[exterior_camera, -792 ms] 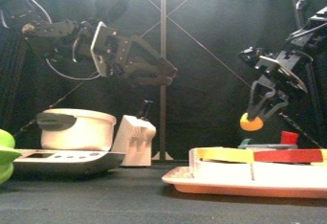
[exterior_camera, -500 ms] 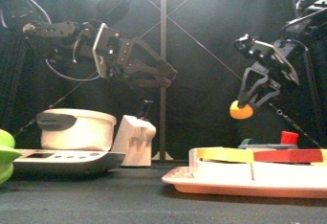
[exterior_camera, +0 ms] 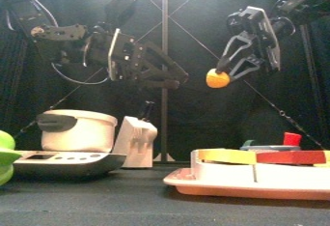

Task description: Hand over to other hand

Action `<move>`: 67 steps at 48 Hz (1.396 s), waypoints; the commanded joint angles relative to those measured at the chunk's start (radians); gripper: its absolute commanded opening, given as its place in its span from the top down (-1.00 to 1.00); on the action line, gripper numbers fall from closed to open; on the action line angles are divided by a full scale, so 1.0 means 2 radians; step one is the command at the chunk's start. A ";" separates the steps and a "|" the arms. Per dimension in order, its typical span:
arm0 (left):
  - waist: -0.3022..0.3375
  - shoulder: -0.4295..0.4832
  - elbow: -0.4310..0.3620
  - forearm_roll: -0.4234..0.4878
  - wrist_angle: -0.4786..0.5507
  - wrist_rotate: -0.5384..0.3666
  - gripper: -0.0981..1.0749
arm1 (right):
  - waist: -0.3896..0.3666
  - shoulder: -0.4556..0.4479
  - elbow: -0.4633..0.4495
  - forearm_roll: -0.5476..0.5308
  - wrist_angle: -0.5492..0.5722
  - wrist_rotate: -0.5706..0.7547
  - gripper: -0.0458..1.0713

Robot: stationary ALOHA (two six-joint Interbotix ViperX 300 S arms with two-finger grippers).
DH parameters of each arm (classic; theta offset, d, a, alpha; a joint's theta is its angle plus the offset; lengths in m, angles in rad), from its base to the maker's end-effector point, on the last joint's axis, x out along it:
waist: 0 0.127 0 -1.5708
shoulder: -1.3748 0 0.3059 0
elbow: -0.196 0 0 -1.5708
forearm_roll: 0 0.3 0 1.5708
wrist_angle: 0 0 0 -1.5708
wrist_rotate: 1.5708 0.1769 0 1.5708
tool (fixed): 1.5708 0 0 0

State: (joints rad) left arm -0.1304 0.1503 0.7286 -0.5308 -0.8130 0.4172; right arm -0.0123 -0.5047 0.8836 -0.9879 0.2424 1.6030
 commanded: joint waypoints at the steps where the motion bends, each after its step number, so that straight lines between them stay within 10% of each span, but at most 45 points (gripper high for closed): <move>1: -0.002 0.004 -0.025 -0.012 -0.007 0.000 -0.80 | -0.002 -0.006 -0.012 -0.002 -0.015 0.002 -0.27; 19: -0.015 0.008 -0.039 -0.020 -0.057 -0.076 -0.80 | -0.002 -0.006 -0.012 -0.017 -0.019 -0.003 -0.27; 41: -0.015 0.050 -0.034 0.032 -0.176 -0.426 -0.80 | -0.002 -0.006 -0.010 -0.050 -0.019 -0.004 -0.27; 67: 0.022 0.073 -0.060 0.030 -0.214 -0.420 -0.80 | -0.002 -0.006 -0.011 -0.058 -0.019 -0.004 -0.27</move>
State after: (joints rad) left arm -0.0920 0.3068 0.6397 -0.4801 -1.2303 -0.4310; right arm -0.0153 -0.5047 0.8836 -1.0999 0.2086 1.5984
